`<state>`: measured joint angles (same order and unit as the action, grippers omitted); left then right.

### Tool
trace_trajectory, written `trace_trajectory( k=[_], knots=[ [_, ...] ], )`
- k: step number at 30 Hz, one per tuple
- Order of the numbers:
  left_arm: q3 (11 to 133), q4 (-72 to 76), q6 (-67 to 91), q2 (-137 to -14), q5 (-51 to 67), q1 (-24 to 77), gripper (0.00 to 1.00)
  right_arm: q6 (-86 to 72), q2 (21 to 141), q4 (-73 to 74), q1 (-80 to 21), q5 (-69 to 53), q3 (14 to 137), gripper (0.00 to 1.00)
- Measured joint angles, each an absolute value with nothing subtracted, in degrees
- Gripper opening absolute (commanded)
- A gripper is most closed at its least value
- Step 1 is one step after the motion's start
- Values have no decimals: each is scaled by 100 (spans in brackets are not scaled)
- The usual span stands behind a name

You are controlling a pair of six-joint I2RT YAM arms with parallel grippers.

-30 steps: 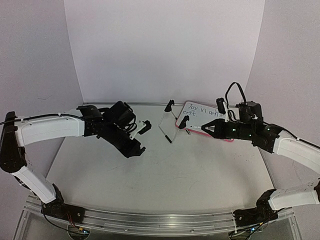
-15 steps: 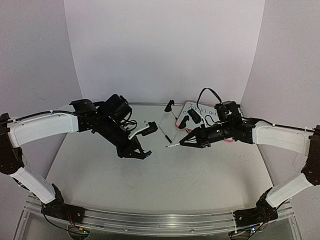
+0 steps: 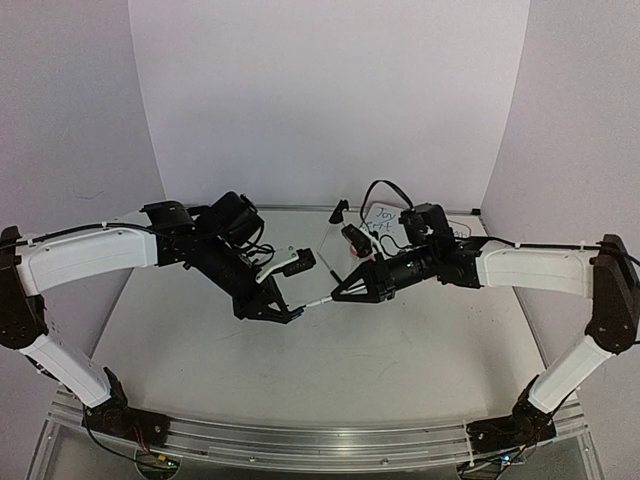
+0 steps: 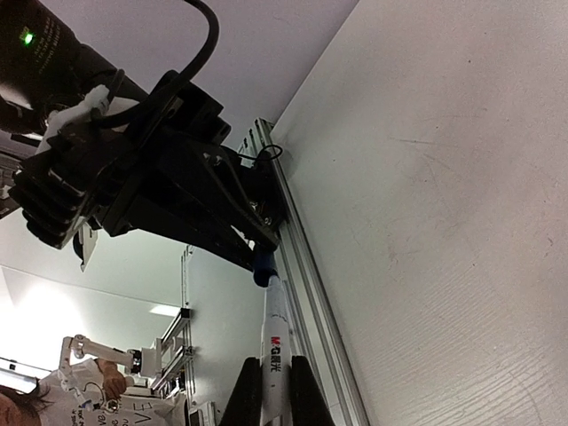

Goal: Write a sentence on the whiteboard
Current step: Insert the whiteboard marker without the cap into the pen cap.

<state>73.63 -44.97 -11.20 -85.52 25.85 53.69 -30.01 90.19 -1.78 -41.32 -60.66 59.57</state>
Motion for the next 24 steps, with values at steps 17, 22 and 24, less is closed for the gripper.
trace_trajectory(
  k=[17,22,24],
  knots=[
    [7307,-4494,-1077,-8551,2571,5369,0,-3028,9019,-298,-4145,-6117,5959,0],
    [7232,-4483,-1049,-8549,2524,5369,0,-3028,9019,-298,-4145,-6120,5957,0],
    [7225,-4484,-1048,-8549,2492,5369,0,-3028,9019,-298,-4145,-6127,5957,0]
  ],
)
